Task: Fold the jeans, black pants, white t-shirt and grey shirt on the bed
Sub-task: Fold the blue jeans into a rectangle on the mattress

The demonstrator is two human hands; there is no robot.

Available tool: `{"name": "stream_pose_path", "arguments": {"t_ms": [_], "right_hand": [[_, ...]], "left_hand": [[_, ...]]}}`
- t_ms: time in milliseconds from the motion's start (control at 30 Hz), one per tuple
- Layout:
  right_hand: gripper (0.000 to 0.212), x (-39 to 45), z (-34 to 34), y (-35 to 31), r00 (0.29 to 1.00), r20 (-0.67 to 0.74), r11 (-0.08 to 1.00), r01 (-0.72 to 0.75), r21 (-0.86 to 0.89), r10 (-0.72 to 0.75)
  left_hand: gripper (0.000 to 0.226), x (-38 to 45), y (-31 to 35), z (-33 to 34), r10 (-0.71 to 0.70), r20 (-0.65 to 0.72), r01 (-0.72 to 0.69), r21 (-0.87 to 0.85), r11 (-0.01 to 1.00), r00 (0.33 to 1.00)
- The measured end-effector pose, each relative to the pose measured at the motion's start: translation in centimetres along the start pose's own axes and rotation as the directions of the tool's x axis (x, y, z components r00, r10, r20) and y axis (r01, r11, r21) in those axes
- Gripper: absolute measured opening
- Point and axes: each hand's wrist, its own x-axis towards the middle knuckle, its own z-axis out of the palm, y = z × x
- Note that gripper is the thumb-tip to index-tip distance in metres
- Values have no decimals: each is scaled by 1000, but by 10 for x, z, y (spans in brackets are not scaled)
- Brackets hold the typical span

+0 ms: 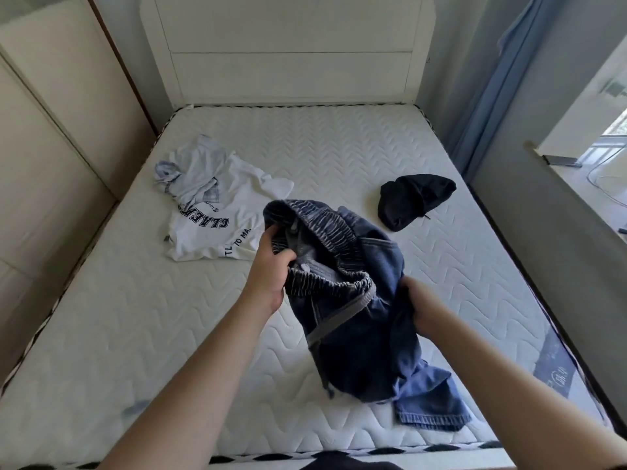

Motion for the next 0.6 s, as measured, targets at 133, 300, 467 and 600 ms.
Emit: {"name": "stream_pose_path", "arguments": {"t_ms": [133, 300, 467, 600], "right_hand": [[39, -2, 20, -5, 958, 73, 928, 286, -237, -277], [51, -27, 49, -28, 726, 287, 700, 684, -206, -625], [50, -30, 58, -39, 725, 328, 645, 689, -330, -606], [15, -13, 43, -57, 740, 158, 581, 625, -521, -654]], "left_hand": [[63, -17, 11, 20, 81, 80, -90, 122, 988, 994], [66, -23, 6, 37, 148, 149, -182, 250, 951, 978], [62, -28, 8, 42, 120, 286, -217, 336, 916, 951], [71, -21, 20, 28, 184, 302, -318, 490, 812, 935]]}}
